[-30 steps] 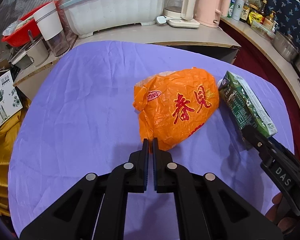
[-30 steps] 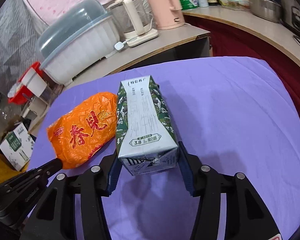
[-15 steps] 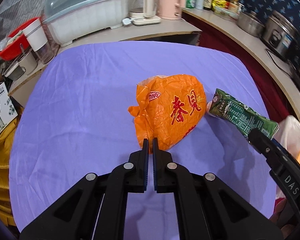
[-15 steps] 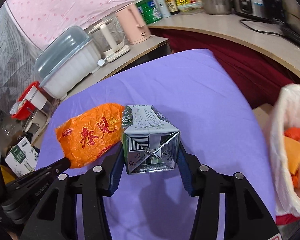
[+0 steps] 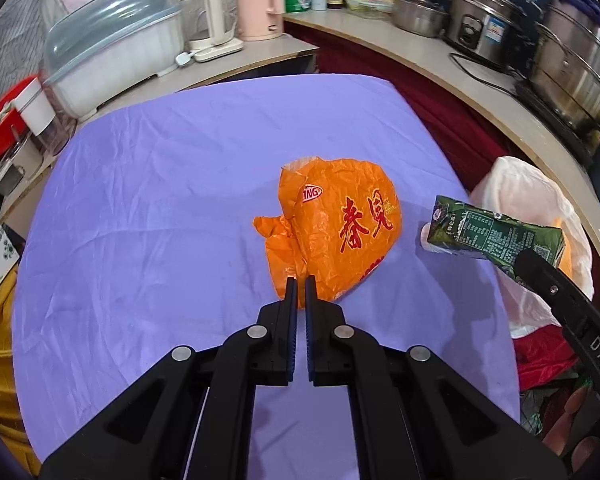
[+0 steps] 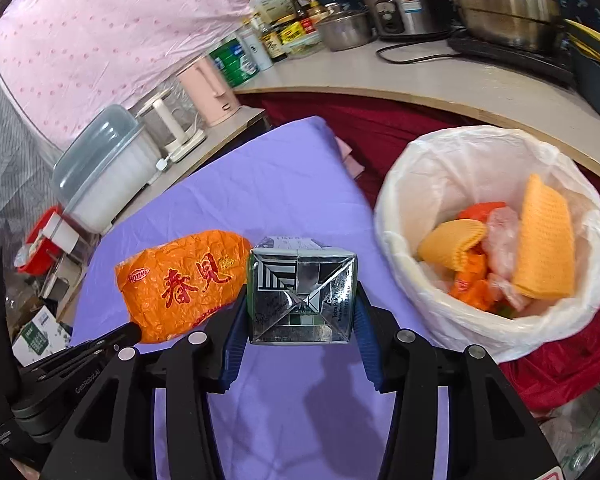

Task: Collect trash

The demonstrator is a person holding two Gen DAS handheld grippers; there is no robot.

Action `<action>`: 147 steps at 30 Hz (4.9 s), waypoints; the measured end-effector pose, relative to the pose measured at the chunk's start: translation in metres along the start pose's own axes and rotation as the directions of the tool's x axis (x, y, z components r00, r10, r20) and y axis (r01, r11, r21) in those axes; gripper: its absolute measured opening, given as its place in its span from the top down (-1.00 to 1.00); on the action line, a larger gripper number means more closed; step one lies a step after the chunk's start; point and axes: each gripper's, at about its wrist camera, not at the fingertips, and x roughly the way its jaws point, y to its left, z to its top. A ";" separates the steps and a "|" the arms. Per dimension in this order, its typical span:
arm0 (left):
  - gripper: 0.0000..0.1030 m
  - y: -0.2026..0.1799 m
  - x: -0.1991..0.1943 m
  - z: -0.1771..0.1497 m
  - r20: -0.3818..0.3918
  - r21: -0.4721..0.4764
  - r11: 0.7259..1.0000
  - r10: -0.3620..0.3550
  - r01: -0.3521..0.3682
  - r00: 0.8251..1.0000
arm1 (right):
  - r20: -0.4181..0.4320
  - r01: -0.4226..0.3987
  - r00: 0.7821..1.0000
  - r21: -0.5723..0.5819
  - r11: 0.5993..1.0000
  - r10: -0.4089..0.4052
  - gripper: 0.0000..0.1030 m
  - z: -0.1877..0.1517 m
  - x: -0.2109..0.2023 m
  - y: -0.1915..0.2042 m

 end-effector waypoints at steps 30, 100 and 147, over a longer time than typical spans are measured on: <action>0.94 -0.153 -0.070 0.050 0.143 0.219 0.957 -0.224 0.190 0.964 | 0.184 0.144 0.963 0.256 0.956 -0.194 0.10 0.027 -0.085 -0.157; -0.74 -0.137 -0.033 -0.020 0.101 0.228 0.974 -0.036 0.012 0.994 | 0.114 0.276 0.954 0.013 0.961 -0.276 -0.63 -0.015 -0.104 -0.084; -0.75 -0.138 -0.043 -0.057 0.114 0.244 0.969 0.010 -0.038 0.993 | 0.125 0.330 0.937 -0.002 0.944 -0.328 -0.88 -0.045 -0.114 -0.089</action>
